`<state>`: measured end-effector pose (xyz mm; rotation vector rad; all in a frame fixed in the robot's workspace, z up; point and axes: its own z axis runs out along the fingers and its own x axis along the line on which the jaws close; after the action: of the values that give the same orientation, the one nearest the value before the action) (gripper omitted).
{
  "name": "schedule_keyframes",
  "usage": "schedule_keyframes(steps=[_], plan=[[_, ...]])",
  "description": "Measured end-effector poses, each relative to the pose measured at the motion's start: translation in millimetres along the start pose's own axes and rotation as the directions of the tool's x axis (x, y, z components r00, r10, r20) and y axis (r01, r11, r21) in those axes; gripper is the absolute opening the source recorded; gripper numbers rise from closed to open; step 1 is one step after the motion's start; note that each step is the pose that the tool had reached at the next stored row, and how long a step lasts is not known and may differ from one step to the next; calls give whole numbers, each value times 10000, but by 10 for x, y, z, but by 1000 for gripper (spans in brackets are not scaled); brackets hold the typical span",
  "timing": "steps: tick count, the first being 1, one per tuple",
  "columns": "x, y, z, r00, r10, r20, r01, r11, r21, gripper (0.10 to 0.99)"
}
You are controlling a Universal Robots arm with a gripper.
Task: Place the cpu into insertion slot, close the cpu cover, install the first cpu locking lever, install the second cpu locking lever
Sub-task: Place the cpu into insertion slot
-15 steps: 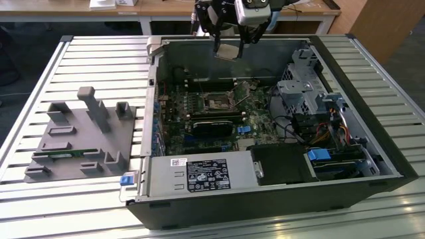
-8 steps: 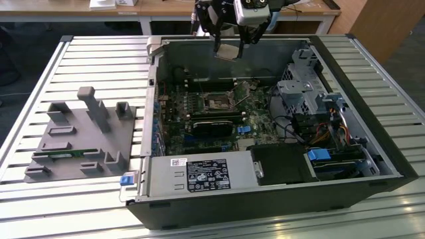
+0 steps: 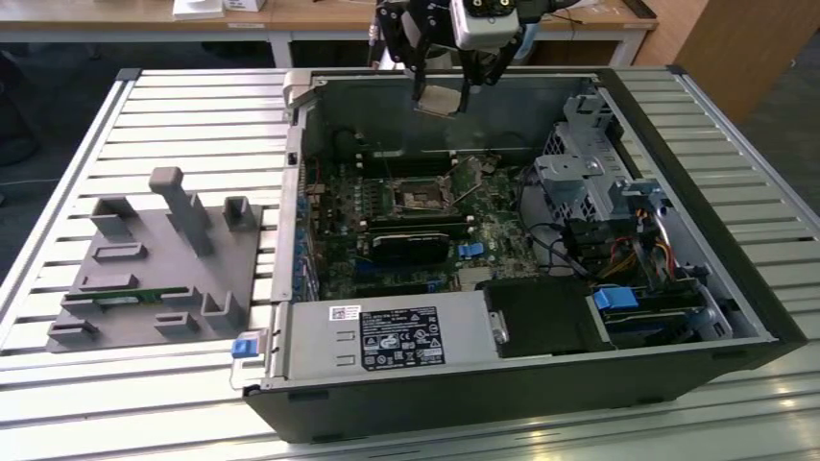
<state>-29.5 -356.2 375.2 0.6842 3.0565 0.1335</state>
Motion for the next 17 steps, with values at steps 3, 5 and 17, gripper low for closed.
schedule_keyframes(steps=[3,5,17], plan=[[0,-1,7,10000,2,0,-2,10000,1,541],[0,-1,11,10000,2,0,-2,10000,1,541],[0,-3,34,10000,2,0,-2,10000,2,541]])
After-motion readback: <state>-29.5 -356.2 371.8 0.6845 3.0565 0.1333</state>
